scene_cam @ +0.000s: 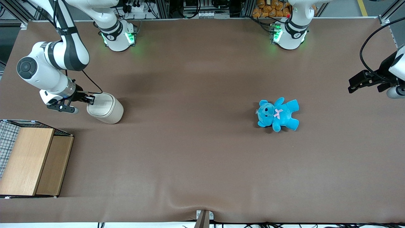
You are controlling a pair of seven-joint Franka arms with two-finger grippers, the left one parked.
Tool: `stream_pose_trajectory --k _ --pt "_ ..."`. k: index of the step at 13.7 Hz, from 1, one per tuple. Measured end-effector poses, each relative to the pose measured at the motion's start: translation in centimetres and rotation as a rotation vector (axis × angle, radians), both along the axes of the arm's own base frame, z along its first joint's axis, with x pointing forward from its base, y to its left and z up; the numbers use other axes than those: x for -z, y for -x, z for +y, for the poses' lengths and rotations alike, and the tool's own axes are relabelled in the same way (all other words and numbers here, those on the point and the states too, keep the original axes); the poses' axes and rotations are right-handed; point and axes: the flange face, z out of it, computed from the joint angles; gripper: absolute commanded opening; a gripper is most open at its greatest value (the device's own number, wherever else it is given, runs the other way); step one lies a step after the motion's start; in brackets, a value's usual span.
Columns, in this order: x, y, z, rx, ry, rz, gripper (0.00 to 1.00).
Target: Open trash can with right arm
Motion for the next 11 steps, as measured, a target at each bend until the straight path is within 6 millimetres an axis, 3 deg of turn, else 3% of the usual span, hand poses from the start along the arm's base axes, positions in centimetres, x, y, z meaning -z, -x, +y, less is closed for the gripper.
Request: stream_pose_trajectory --k 3,11 --pt "-0.7 -0.2 0.0 -0.002 -0.004 0.044 0.00" --pt "-7.4 -3.0 0.5 0.020 -0.012 0.119 0.00"
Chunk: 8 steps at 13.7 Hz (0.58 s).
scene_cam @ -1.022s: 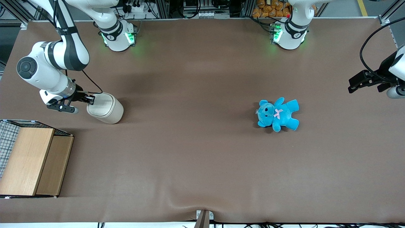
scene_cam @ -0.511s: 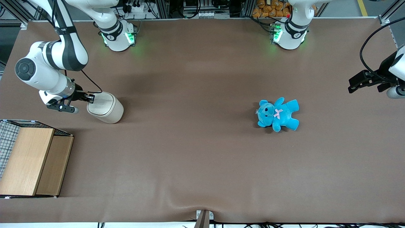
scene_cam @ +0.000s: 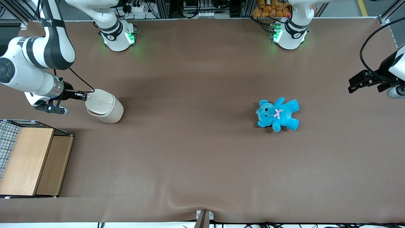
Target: Open trash can with right arm
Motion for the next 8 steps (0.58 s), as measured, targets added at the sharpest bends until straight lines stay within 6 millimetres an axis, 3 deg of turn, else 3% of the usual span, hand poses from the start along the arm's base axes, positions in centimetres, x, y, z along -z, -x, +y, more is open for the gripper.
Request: stream_pose_trajectory --k 1,2,3,4,5,8 --pt "-0.8 -0.2 0.4 0.007 -0.002 0.010 0.00" --pt "-1.7 -0.5 0.9 0.019 -0.011 0.020 0.07" --pt "-3.1 -0.8 1.5 0.032 -0.024 0.031 0.31" --pt "-4.9 -1.3 2.0 0.038 -0.033 0.038 0.83" --pt "-6.9 -1.7 2.5 0.037 -0.038 0.037 1.00" --pt "-11.5 -3.0 2.9 0.037 -0.047 -0.009 1.00"
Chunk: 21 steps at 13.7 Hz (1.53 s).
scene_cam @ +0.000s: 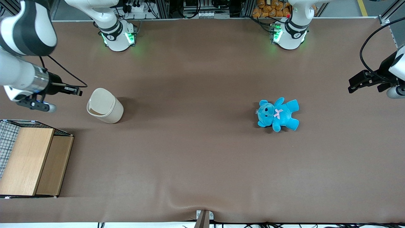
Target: Open trash can with right arm
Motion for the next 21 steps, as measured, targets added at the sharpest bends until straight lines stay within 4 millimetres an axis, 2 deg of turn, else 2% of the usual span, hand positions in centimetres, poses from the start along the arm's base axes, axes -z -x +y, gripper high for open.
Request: stream_pose_trajectory --k 3,5,8,11,15,21 --pt "-2.9 -0.9 -0.1 0.001 0.001 -0.057 1.00" --pt "-5.5 -1.1 -0.5 0.000 0.002 -0.071 1.00" --pt "-8.7 -1.2 -1.8 -0.013 -0.002 -0.087 1.00" --pt "-10.4 -1.1 -3.2 -0.042 -0.007 -0.106 1.00" --pt "-13.4 0.7 -4.8 -0.058 -0.012 -0.122 1.00" --pt "-15.8 1.1 -5.2 -0.057 0.009 -0.168 1.00"
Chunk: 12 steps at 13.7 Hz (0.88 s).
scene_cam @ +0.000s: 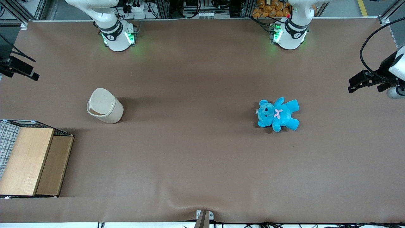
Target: Open trash can with right arm
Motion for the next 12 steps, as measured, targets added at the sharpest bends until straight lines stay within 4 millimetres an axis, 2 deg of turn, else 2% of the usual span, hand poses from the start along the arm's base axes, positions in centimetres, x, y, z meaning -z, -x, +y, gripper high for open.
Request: stream_pose_trajectory --k 12 --pt "0.64 -0.38 -0.03 -0.006 0.001 0.012 1.00"
